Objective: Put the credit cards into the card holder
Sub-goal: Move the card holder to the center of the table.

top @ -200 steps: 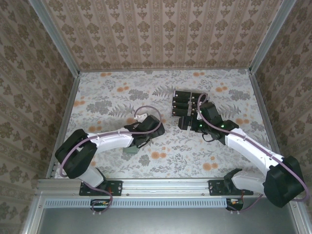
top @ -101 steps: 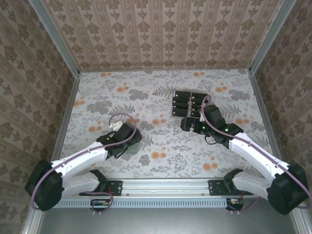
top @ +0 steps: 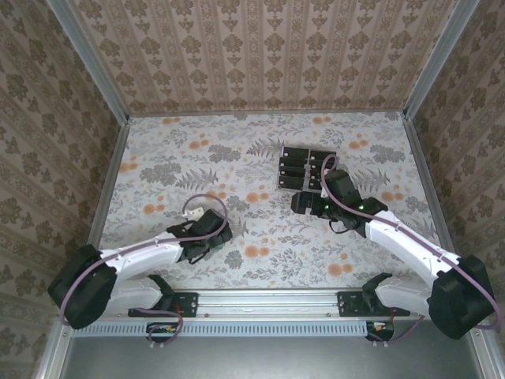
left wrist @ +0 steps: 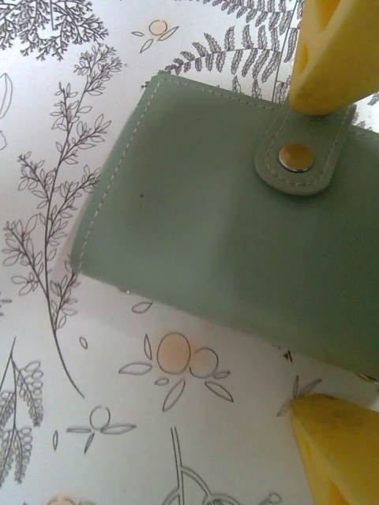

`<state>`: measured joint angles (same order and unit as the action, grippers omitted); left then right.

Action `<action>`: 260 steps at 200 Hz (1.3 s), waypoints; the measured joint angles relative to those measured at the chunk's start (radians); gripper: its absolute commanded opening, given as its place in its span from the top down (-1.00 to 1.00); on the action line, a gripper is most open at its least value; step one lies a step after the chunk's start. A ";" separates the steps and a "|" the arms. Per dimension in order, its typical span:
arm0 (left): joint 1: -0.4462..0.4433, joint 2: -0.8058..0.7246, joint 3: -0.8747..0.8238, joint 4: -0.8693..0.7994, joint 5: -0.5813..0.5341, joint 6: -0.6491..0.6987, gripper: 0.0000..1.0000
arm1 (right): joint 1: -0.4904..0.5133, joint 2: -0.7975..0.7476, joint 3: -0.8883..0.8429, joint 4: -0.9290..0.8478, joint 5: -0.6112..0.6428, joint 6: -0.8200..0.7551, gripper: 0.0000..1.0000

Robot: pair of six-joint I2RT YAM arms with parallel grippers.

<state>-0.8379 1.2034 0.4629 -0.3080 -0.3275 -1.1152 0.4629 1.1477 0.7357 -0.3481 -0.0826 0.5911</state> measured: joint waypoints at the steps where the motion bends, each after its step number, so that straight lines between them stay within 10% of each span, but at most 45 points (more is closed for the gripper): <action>1: -0.001 0.002 0.001 0.000 -0.002 0.000 -1.00 | 0.000 0.000 0.000 0.000 0.000 0.000 -0.99; 114: -0.133 0.354 0.267 0.215 0.002 -0.014 -1.00 | 0.000 -0.001 0.016 -0.022 0.001 -0.011 -0.99; 184: -0.134 0.265 0.312 0.196 0.009 0.010 -1.00 | 0.002 -0.002 0.018 -0.068 0.005 -0.017 -1.00; 260: 0.206 0.010 0.207 0.022 0.063 0.150 -1.00 | 0.202 0.213 0.184 -0.156 0.087 -0.118 -0.25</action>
<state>-0.6315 1.2133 0.6701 -0.2859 -0.2642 -0.9657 0.6647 1.3605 0.9195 -0.5037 0.0040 0.4728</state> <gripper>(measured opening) 0.997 0.681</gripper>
